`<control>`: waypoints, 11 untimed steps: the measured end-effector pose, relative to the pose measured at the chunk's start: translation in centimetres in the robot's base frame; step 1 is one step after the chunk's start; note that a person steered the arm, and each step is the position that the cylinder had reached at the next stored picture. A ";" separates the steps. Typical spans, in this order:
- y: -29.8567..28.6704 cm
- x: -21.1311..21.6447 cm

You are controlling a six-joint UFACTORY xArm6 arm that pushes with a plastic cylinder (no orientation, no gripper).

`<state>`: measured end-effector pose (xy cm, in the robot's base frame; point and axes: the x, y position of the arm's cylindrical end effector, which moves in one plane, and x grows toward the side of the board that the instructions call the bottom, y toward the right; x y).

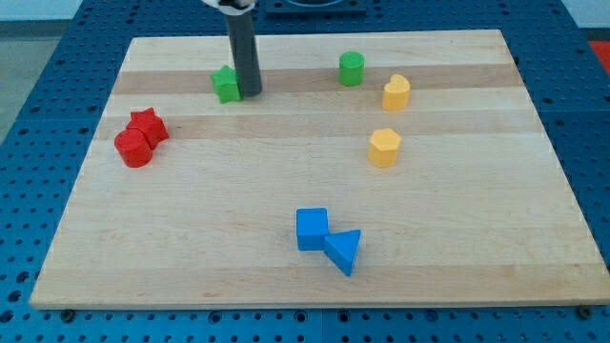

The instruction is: Push the yellow heart towards green star

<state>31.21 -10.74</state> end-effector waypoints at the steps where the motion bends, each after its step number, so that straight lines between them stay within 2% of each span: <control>1: -3.3 -1.3; 3: -3.9 -1.1; 5: -4.1 1.3; 7: -8.6 0.9; 9: -5.9 0.7; 11: -6.4 -1.3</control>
